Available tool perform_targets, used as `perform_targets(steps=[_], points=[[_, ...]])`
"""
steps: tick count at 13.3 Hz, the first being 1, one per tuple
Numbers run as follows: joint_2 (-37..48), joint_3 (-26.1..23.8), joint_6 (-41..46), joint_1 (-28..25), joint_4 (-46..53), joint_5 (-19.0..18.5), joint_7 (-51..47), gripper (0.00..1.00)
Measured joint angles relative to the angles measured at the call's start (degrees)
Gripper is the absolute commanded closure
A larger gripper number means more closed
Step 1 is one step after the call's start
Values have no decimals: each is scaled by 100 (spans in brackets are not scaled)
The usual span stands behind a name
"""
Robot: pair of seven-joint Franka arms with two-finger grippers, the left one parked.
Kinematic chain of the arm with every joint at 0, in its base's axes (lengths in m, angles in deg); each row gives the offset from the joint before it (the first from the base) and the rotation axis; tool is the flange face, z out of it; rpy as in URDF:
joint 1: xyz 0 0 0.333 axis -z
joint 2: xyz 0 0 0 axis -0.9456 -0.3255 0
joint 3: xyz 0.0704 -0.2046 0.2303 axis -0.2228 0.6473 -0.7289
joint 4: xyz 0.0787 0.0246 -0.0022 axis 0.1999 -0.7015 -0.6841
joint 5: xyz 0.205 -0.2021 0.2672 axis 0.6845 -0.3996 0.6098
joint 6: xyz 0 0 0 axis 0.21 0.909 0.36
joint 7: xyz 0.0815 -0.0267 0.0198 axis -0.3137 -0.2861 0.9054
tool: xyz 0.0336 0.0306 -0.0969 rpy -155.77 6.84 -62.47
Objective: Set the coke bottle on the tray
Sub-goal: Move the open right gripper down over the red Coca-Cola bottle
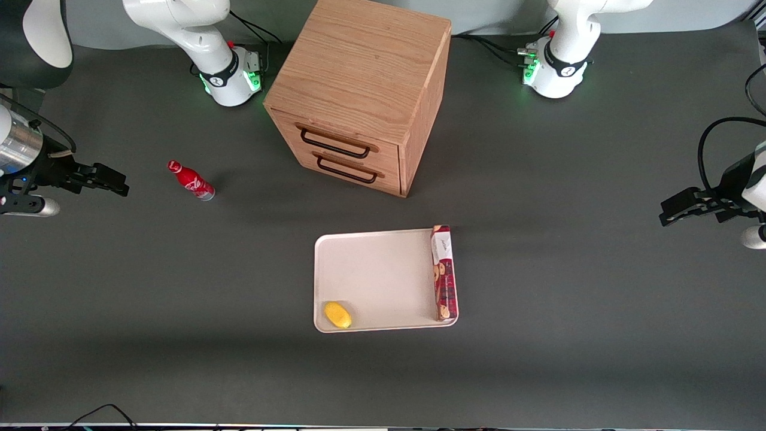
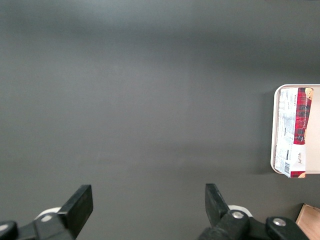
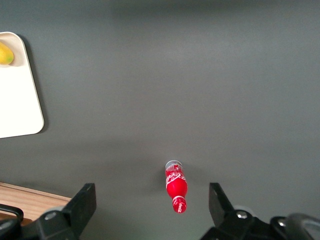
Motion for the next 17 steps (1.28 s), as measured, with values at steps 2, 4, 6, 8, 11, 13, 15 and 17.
perform_targets(steps=[2, 4, 6, 8, 11, 13, 15, 17], points=[[-1, -1, 1, 2, 28, 0, 26, 0], [0, -1, 8, 18, 82, 59, 26, 0], [0, -1, 15, 42, 88, 119, 26, 0], [0, -1, 22, 55, 88, 128, 36, 0], [0, -2, 82, 55, 85, 138, 40, 0], [23, -3, 134, 55, 13, 144, 44, 0], [180, -18, 125, 48, -331, 152, 55, 0], [622, -25, -354, 41, -1251, 154, 69, 0]])
